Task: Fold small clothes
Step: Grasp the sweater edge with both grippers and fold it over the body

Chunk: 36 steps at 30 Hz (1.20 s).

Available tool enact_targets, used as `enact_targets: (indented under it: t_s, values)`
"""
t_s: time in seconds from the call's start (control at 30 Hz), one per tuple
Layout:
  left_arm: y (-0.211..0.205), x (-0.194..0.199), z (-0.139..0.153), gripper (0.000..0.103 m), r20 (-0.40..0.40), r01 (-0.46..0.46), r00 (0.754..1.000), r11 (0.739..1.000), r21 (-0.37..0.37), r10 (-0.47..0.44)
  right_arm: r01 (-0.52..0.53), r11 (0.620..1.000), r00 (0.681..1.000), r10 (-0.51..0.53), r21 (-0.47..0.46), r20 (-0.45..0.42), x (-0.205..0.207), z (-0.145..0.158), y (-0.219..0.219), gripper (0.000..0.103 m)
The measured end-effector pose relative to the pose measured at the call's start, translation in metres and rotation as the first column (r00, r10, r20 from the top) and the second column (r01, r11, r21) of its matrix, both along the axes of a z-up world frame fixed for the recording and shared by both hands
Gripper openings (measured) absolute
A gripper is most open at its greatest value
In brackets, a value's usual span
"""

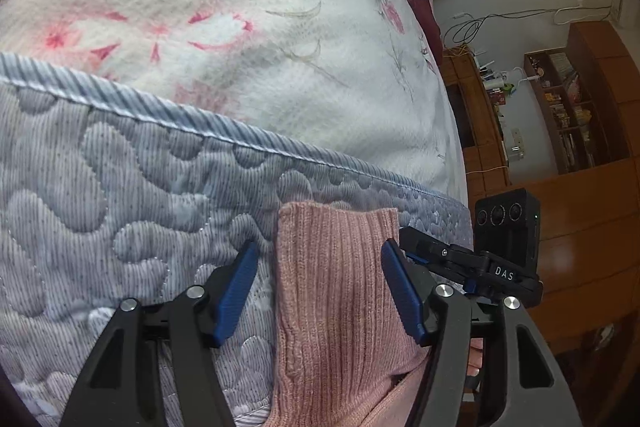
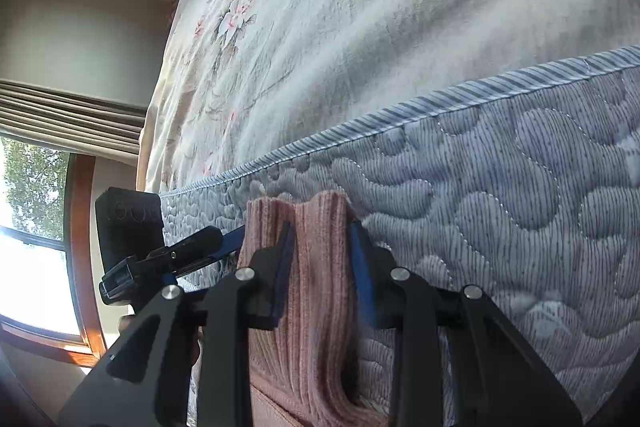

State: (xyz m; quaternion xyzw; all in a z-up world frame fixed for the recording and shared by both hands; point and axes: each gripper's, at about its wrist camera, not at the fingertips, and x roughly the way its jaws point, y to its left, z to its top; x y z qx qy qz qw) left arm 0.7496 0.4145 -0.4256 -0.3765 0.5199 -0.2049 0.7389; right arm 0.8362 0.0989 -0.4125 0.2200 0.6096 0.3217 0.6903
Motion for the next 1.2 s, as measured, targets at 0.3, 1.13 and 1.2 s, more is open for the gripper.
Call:
enact_targets:
  t_s: [0.3,1.13,1.2]
  values:
    - [-0.001,-0.015,0.012,0.011,0.054,-0.06,0.997,0.991,0.119,0.054,0.05,0.998,0.993,-0.045,-0.047,0.106,-0.013,0.016,-0.019,0.008]
    - [-0.02,-0.261,0.101,0.011,0.299,0.085,0.944,0.977,0.195,-0.142,-0.244,0.97,0.923,0.233,0.0,0.306,-0.248,0.104,-0.059,0.007]
    - [-0.019,-0.273,0.076,0.01,0.201,0.101,0.969,0.975,0.198,-0.142,-0.277,0.957,0.917,0.29,-0.084,0.274,-0.266,0.082,-0.056,0.011]
